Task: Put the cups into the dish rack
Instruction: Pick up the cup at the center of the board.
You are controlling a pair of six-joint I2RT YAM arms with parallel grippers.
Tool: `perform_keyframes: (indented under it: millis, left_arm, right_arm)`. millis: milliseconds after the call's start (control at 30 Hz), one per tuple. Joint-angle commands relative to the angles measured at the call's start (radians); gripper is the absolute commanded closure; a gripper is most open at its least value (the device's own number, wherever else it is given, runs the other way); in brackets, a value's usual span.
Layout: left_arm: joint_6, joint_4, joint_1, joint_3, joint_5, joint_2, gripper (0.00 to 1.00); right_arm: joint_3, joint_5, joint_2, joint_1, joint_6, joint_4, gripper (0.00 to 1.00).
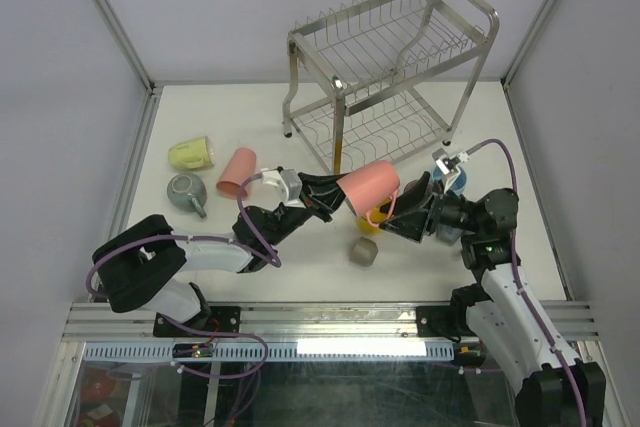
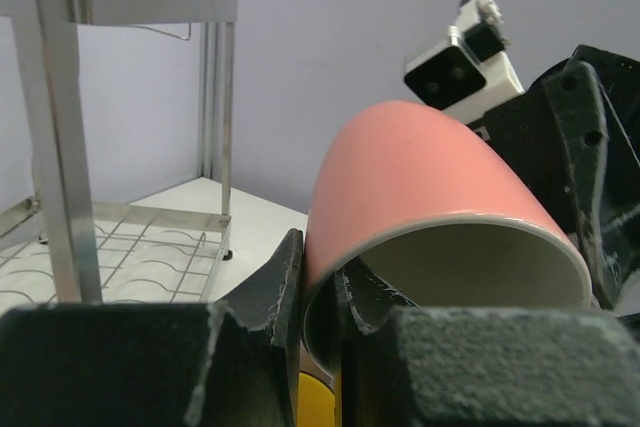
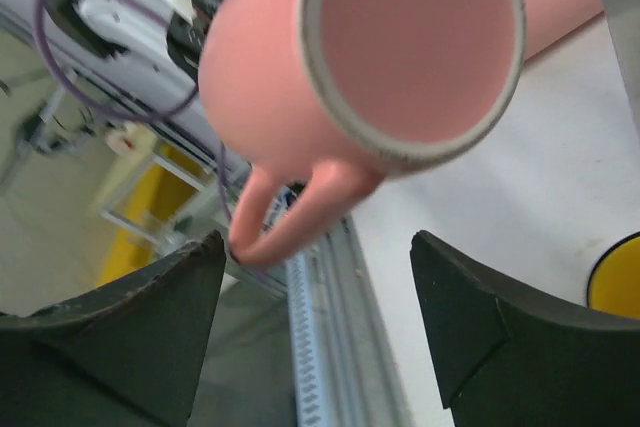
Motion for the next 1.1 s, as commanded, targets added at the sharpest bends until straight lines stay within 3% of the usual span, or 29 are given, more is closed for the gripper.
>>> perform_keyframes:
  millis: [0,233,500,600,767,800,900,1067]
  left_arm:
    - [-0.027,0.181,-0.014,0.066,0.035,0.03,1.0]
    - [-0.027,0.244,-0.014,0.075,0.047,0.092,1.0]
    - [-0.017,0.277,-0.014,0.068,0.013,0.116,1.0]
    - [-0.016,0.278,-0.013,0.07,0.009,0.132,1.0]
    - [-0.024,0.29,-0.013,0.062,-0.009,0.15,1.0]
    - [-0.025,0.29,-0.013,0.057,-0.017,0.151,1.0]
    - [-0.033,0.289,-0.014,0.036,-0.036,0.14,0.92]
    - [-0.042,0.281,-0.014,-0.038,-0.083,0.089,0.63]
  right_arm:
    - [0.041,0.141,0.014,0.016,0.415,0.115,0.23]
    - [0.112,0.139,0.035,0.027,0.354,-0.006,0.26]
    - [0.1,0.14,0.023,0.039,0.312,-0.046,0.46]
    - [0.101,0.127,0.019,0.047,0.278,-0.043,0.59]
    - [0.102,0.097,0.021,0.05,0.228,-0.019,0.97]
    - [0.102,0.094,0.021,0.049,0.218,-0.015,1.0]
    - [0.11,0.097,0.012,0.049,0.168,-0.028,1.0]
    - [0.167,0.139,-0.01,0.045,-0.047,-0.18,1.0]
